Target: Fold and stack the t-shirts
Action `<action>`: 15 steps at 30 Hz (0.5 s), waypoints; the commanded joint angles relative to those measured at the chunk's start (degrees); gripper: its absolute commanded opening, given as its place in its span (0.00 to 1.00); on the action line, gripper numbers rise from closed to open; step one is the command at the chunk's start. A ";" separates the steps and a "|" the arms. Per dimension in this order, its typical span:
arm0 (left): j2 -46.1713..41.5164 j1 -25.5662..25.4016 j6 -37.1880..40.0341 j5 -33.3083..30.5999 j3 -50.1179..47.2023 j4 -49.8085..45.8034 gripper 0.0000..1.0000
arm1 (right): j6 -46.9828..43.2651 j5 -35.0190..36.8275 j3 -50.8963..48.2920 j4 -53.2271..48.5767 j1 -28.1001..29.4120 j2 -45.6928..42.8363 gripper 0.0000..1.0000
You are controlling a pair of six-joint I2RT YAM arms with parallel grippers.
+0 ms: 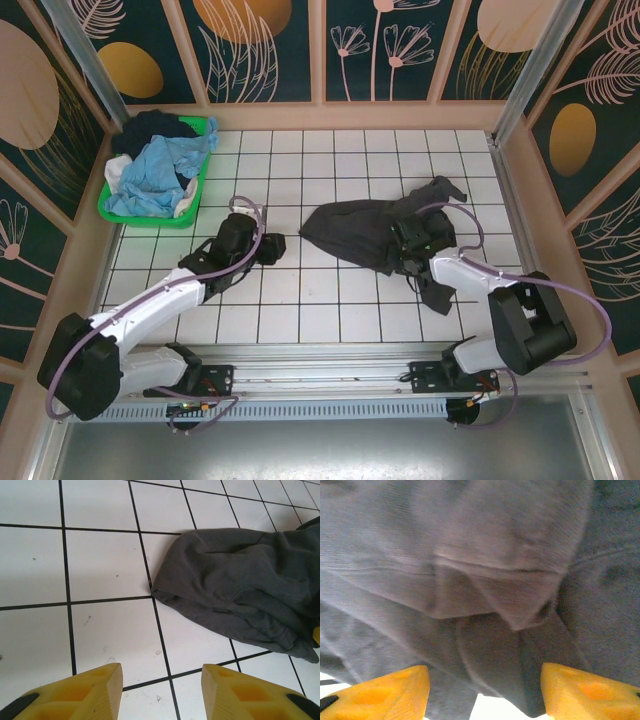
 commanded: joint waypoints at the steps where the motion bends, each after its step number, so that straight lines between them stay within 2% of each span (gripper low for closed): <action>1: 2.60 0.15 2.13 0.03 0.51 2.73 0.46 | -0.31 -1.05 -1.30 4.48 -1.80 0.31 0.60; 4: 4.82 0.12 3.02 0.06 1.16 3.24 0.45 | -0.48 -0.75 -0.34 5.94 -2.00 2.68 0.55; 7: 5.83 0.10 3.51 0.30 1.07 3.76 0.44 | -0.42 -1.02 0.15 8.05 -2.01 5.09 0.40; 11: 5.77 0.08 3.83 1.07 1.21 4.55 0.44 | 0.35 -0.48 2.40 7.50 -1.14 7.16 0.14; 14: 5.42 0.13 4.05 2.18 2.86 3.84 0.43 | 0.62 0.90 5.64 6.16 2.13 5.12 0.01; 15: 5.08 0.08 4.05 2.59 3.24 3.77 0.42 | 0.62 0.92 6.85 5.87 3.27 4.48 0.00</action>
